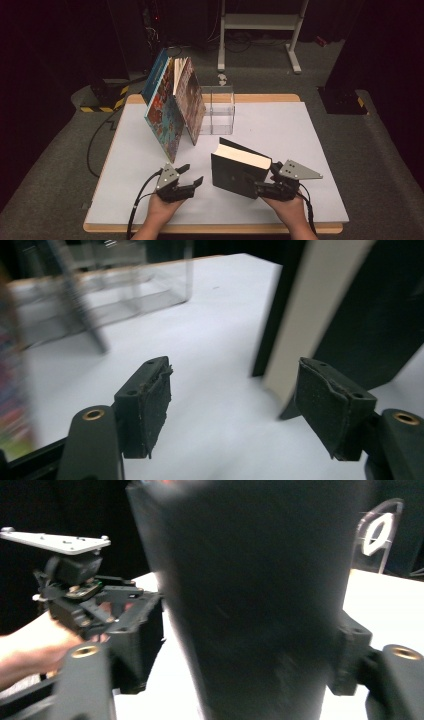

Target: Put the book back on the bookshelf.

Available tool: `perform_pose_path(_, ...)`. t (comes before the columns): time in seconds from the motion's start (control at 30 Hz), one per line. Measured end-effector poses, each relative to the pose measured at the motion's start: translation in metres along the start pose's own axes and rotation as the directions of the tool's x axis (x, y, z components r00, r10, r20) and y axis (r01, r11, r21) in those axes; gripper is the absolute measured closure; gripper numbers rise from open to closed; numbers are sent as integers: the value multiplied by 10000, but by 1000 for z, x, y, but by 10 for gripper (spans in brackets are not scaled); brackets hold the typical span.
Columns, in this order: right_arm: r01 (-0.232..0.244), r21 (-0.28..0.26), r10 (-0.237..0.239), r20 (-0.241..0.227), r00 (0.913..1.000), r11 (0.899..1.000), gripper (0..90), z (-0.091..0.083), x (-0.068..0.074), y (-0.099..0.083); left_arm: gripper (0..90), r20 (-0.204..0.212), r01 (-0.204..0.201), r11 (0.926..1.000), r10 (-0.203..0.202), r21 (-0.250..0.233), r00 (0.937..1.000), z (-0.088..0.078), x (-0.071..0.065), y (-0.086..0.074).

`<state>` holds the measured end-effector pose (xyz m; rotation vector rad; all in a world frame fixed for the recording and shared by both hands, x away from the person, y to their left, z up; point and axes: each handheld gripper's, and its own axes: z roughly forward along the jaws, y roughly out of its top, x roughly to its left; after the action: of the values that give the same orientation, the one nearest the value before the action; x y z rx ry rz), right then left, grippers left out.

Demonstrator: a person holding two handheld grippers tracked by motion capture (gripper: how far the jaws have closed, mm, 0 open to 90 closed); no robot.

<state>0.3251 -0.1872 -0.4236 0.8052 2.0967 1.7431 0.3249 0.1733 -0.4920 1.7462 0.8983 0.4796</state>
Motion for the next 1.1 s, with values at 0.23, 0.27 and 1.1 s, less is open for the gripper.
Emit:
perform_pose_path(0.23,840,220,-847,334,9958,9962,535,-1,7,2,321,-1656,892,9957,-838,257,9826,-26,42,-7)
perform_pose_path(0.27,700,223,-708,350,9969,9973,538,0,7,3,322,-1872,989,9948,-925,251,9780,-30,47,-8)
perform_pose_path(1.1,435,-66,-365,4264,9038,9990,542,104,-12,68,336,-1919,1124,9933,-1053,266,9757,-43,54,-14)
